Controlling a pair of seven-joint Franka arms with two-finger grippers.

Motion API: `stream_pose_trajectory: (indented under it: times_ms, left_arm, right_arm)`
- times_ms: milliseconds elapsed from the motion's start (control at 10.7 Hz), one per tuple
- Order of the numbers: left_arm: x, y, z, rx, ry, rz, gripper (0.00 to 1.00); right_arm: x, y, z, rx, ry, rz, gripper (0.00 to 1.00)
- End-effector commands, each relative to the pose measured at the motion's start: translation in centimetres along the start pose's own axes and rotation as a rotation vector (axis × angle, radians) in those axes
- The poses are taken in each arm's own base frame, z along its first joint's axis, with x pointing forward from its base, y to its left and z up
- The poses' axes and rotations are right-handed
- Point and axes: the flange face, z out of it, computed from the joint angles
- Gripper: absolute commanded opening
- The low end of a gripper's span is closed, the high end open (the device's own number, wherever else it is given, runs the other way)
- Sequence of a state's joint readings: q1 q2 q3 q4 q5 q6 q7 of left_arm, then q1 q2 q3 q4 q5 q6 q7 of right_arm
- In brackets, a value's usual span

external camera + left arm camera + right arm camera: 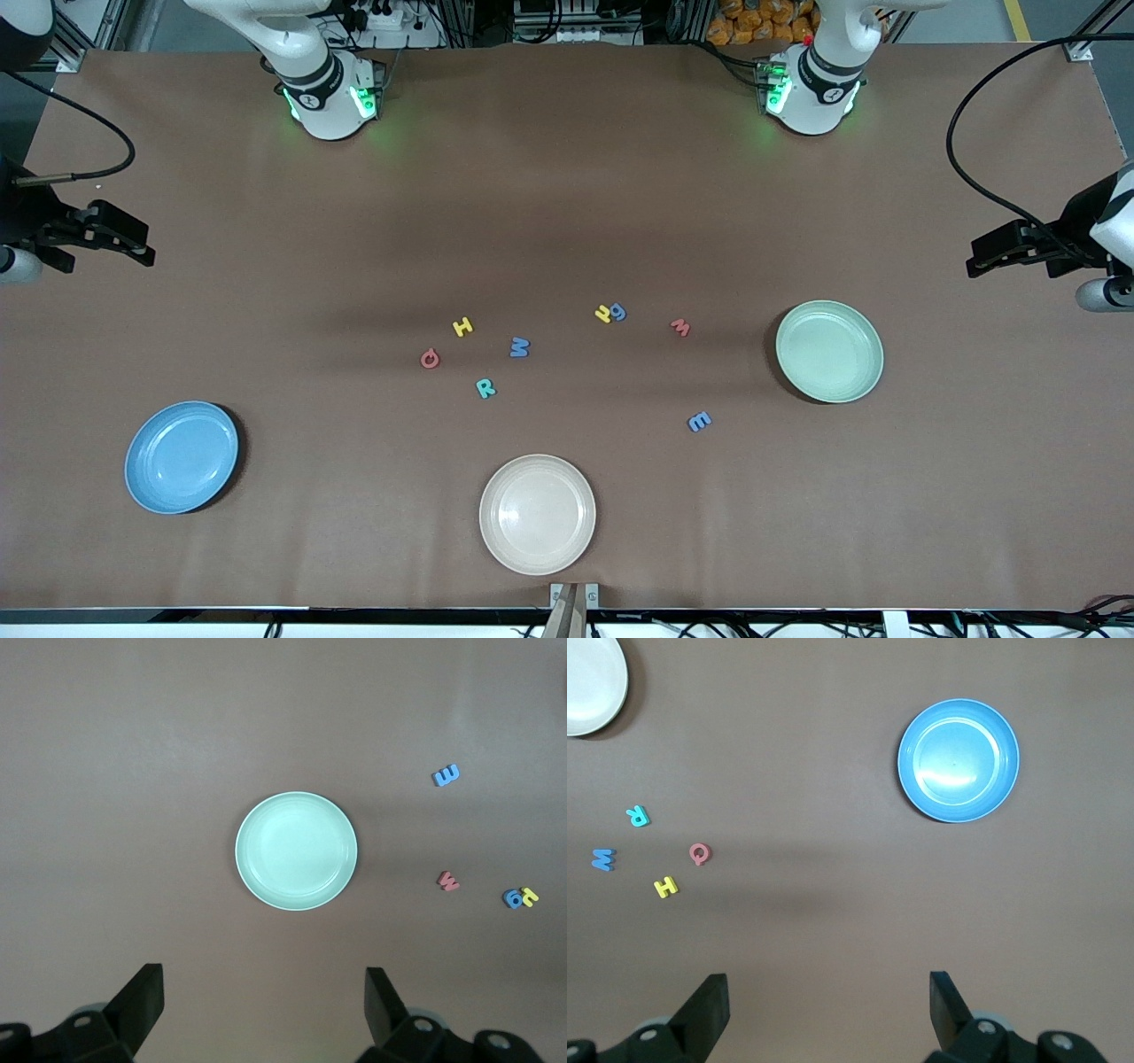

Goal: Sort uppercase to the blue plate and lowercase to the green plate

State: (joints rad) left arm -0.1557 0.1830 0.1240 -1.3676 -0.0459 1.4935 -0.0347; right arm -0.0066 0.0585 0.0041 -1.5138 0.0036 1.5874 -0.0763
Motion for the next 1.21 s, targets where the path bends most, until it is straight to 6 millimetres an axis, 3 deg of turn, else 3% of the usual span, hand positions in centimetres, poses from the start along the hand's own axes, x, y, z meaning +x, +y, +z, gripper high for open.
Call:
stream_pose_trajectory:
  times_ms: [0, 186, 466, 559, 745, 838, 1117]
  left_arm:
    - [0.9, 1.2, 1.8, 0.019, -0.035, -0.037, 1.0]
    - [2.6, 2.3, 4.3, 0.021, -0.035, -0.042, 1.0]
    - [6.7, 3.2, 10.5, -0.001, -0.021, -0.076, 1.0]
    - [7.3, 4.8, 12.0, 0.003, -0.019, -0.078, 1.0]
    - [7.2, 10.1, 14.2, 0.016, -0.032, -0.106, 1.0]
    - [6.3, 13.9, 14.8, 0.024, -0.041, -0.084, 1.0]
    - [4.1, 22.2, 17.0, -0.034, -0.088, -0.071, 1.0]
  right_arm:
    - [-0.4, 0.5, -0.1, 0.001, -0.003, -0.006, 1.0]
    - [-0.4, 0.5, -0.1, 0.0, -0.003, -0.008, 1.0]
    - [-0.3, 0.4, -0.1, 0.001, -0.001, -0.009, 1.0]
    - [-0.3, 0.4, -0.1, 0.0, -0.001, -0.009, 1.0]
    - [-0.1, 0.5, 0.2, 0.0, -0.003, -0.006, 1.0]
    - [0.2, 0.8, 0.3, -0.007, 0.004, 0.001, 1.0]
    - [1.9, 2.2, 3.0, -0.004, -0.006, 0.023, 1.0]
